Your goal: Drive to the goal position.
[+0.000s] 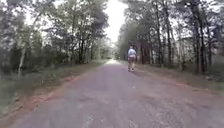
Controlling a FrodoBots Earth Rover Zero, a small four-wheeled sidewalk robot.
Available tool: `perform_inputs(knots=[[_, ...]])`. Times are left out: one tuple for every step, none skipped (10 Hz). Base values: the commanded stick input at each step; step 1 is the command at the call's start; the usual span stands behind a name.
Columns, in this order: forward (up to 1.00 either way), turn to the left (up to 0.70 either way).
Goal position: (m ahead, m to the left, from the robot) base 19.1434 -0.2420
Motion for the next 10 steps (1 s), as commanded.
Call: perform_inputs(knots=[[0.70, 0.00], [0.70, 0.00], [0.70, 0.00], [0.70, 0.00], [0.70, 0.00], [0.70, 0.00], [0.70, 0.00], [0.70, 0.00], [0.70, 0.00], [0.70, 0.00]])
